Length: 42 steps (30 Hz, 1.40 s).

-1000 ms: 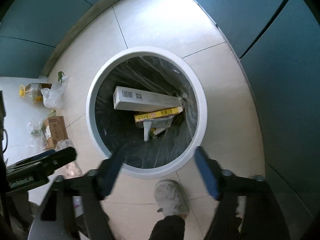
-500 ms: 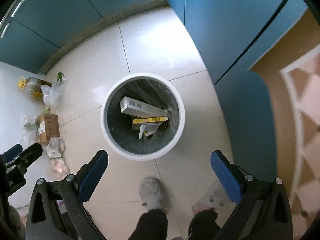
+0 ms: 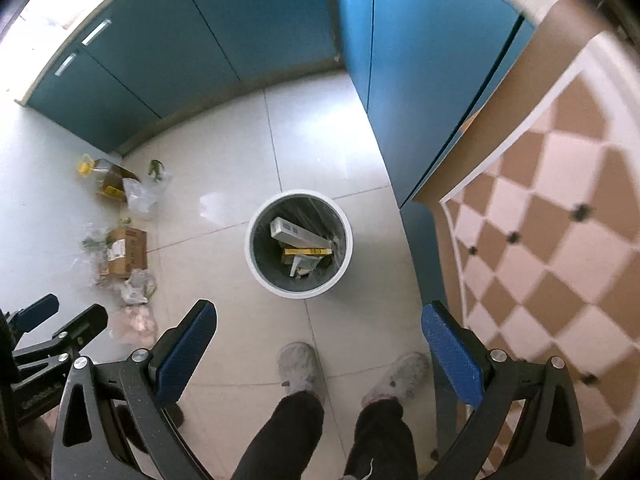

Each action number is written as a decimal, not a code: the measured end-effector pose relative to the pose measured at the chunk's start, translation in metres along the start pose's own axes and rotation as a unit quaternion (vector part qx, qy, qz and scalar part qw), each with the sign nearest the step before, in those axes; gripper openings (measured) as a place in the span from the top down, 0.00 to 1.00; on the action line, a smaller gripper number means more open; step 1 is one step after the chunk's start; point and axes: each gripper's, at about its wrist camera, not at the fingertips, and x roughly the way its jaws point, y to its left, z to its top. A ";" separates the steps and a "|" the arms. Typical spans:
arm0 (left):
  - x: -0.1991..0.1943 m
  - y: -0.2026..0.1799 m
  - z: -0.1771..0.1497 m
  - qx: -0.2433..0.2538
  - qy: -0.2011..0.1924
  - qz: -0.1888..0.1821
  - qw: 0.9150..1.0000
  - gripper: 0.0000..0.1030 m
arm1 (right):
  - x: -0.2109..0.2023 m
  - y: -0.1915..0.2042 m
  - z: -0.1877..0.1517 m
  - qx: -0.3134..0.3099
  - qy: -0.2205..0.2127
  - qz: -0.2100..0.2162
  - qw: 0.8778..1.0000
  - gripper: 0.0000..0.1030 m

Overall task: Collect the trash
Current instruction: 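Move both tools back from the bin to the counter, then grasp the red chili with the left tool while the right tool grasps the red wrapper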

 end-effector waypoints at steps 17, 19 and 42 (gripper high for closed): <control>-0.156 -0.044 -0.020 0.030 -0.086 0.053 0.994 0.14 | -0.175 -0.022 -0.038 0.009 -0.035 0.073 0.997 0.00; -0.174 -0.068 -0.017 0.058 -0.120 0.065 0.989 0.14 | -0.187 -0.037 -0.042 0.026 -0.039 0.090 0.995 0.00; -0.138 -0.549 -0.171 0.629 -0.047 -0.043 0.775 0.38 | -0.270 -0.471 -0.338 0.520 -0.084 -0.012 0.850 0.00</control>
